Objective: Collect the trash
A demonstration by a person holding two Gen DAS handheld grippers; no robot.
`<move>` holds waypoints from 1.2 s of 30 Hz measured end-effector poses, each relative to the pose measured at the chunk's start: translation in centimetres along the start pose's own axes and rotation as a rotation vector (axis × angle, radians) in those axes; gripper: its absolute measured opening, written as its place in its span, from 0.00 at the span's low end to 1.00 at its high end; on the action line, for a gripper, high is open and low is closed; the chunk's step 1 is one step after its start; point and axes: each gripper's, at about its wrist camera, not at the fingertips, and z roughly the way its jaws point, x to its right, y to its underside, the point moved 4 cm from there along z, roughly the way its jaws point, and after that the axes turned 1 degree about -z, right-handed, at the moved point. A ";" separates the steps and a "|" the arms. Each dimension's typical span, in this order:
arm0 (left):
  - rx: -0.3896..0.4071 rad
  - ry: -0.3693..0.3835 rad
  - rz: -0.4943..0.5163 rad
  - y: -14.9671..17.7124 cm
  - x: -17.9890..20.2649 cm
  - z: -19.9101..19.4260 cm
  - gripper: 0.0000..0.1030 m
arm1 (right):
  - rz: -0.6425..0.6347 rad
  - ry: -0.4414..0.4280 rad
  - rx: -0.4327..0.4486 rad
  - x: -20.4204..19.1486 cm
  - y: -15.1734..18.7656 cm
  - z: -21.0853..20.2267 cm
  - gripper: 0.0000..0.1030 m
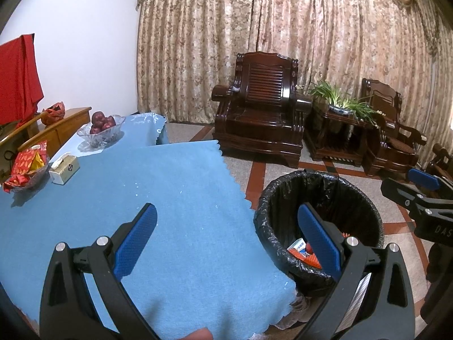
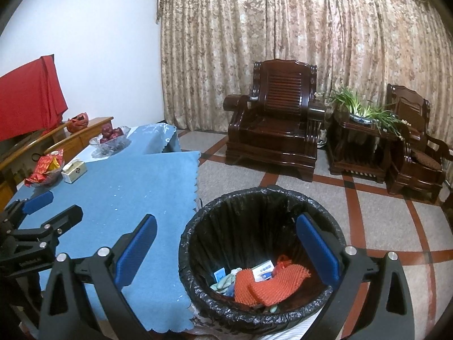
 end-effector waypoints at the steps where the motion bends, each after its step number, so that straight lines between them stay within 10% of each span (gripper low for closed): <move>1: 0.001 0.000 0.001 0.0 0.0 0.0 0.94 | 0.001 0.000 0.001 0.0 0.0 0.0 0.94; 36: -0.009 -0.001 -0.003 0.2 -0.2 0.1 0.94 | 0.002 -0.007 -0.023 0.8 0.7 0.8 0.94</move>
